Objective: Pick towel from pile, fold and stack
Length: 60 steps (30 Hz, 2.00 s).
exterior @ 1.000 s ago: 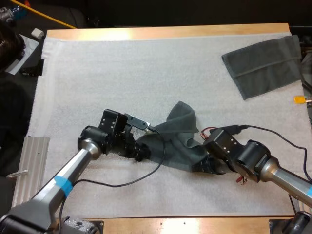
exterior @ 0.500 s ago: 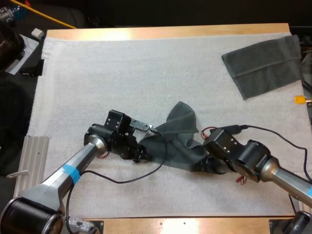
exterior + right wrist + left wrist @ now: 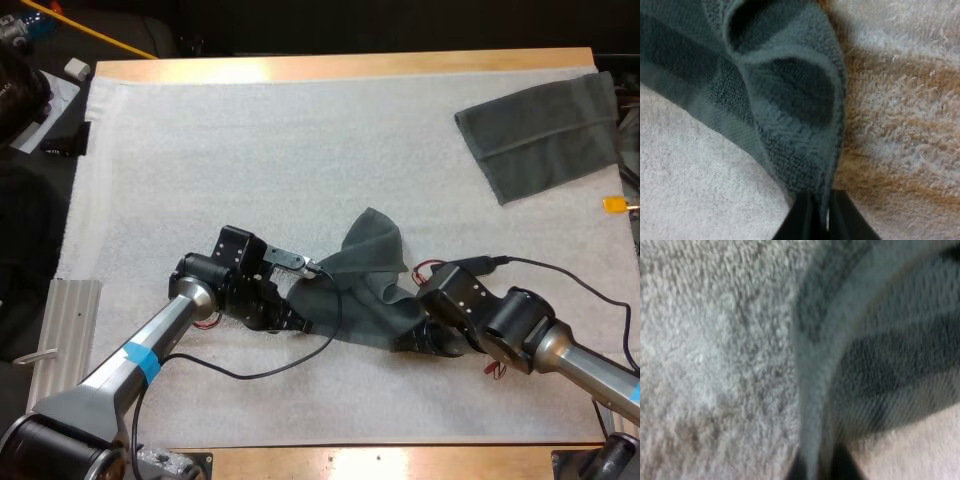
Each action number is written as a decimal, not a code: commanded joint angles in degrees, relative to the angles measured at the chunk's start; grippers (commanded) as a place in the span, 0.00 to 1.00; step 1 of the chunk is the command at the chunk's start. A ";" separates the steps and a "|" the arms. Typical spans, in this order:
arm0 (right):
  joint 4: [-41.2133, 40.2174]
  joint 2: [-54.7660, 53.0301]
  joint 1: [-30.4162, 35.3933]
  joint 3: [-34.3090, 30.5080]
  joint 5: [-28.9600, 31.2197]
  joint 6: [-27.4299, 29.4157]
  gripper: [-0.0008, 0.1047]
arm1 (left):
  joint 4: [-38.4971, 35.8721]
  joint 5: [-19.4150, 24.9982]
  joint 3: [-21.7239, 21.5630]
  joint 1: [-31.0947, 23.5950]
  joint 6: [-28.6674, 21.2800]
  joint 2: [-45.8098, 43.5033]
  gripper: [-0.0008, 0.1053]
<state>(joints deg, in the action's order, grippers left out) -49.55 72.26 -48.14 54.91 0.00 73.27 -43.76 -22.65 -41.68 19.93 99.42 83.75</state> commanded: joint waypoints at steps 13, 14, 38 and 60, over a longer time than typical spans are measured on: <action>-2.17 -11.88 0.16 4.73 6.97 0.39 0.01 | -14.96 -3.36 -9.36 0.20 -1.44 -23.24 0.01; -2.65 -12.68 0.19 5.44 6.82 0.16 0.01 | -15.97 -3.61 -10.67 0.21 -1.27 -24.40 0.01; -20.62 -18.98 -8.64 20.44 3.18 -3.99 0.01 | -30.58 -7.45 -23.17 0.54 5.67 -40.18 0.00; -18.35 -10.35 -8.47 15.44 12.75 -3.70 0.01 | -25.63 3.76 -20.04 -0.12 -0.67 -34.03 0.01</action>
<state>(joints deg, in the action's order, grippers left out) -70.77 58.82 -58.81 72.15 9.96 67.64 -74.12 -20.16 -63.23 20.14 99.68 45.88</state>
